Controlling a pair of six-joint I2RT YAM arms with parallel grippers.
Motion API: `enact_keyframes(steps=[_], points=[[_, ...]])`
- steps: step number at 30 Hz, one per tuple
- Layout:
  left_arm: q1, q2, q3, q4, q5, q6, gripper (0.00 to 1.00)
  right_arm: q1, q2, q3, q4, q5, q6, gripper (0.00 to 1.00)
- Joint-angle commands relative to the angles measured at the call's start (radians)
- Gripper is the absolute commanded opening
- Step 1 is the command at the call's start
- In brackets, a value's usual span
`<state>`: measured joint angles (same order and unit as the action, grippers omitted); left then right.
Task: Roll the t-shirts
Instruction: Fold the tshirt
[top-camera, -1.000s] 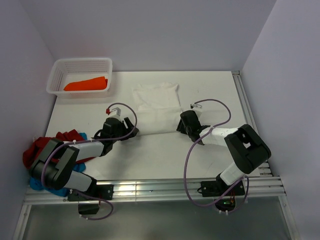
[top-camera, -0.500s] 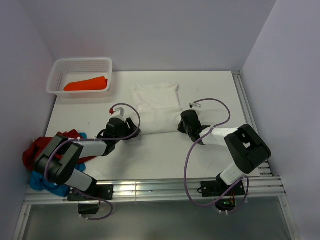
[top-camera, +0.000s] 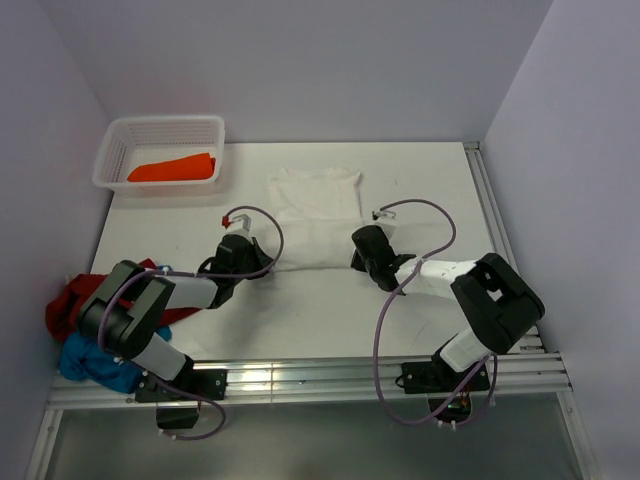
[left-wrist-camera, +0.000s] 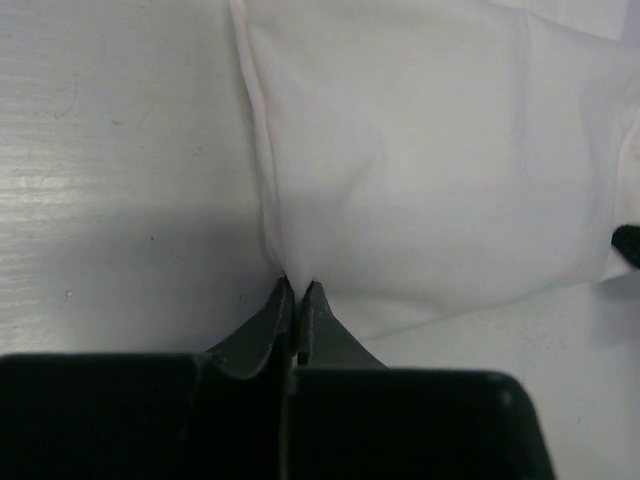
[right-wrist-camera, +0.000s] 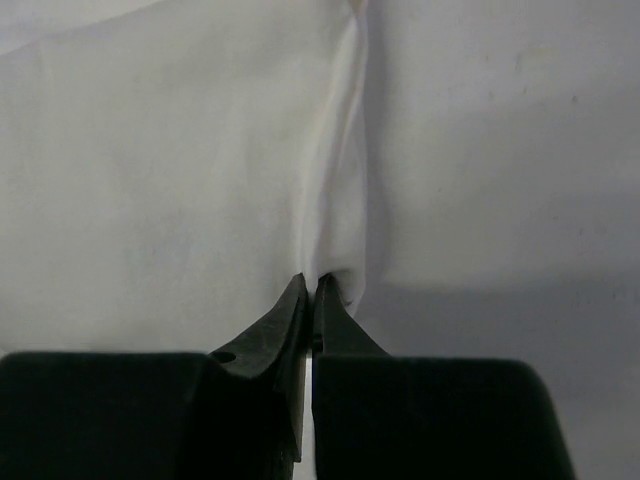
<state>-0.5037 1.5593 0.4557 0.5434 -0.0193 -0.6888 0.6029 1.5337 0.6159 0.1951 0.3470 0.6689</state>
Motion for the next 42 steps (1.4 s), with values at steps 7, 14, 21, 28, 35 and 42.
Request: enact_keyframes(steps=[7,14,21,28,35,42], points=[[-0.006,-0.192,0.014,-0.325,0.028,-0.04,0.0,0.097,-0.128,-0.002,-0.256,0.047,0.121,0.0],[-0.006,-0.33,-0.006,-0.508,0.05,-0.048,0.0,0.13,-0.24,-0.067,-0.378,-0.006,0.181,0.0],[-0.007,-0.465,-0.097,-0.577,0.137,-0.112,0.0,0.181,-0.371,-0.165,-0.413,-0.068,0.247,0.0],[-0.019,-0.596,-0.129,-0.678,0.174,-0.143,0.0,0.235,-0.483,-0.177,-0.5,-0.1,0.281,0.0],[-0.019,-0.559,-0.115,-0.697,0.246,-0.161,0.0,0.238,-0.53,-0.114,-0.641,-0.102,0.248,0.0],[-0.019,-0.545,-0.023,-0.784,0.234,-0.172,0.0,0.238,-0.546,-0.026,-0.733,-0.083,0.21,0.0]])
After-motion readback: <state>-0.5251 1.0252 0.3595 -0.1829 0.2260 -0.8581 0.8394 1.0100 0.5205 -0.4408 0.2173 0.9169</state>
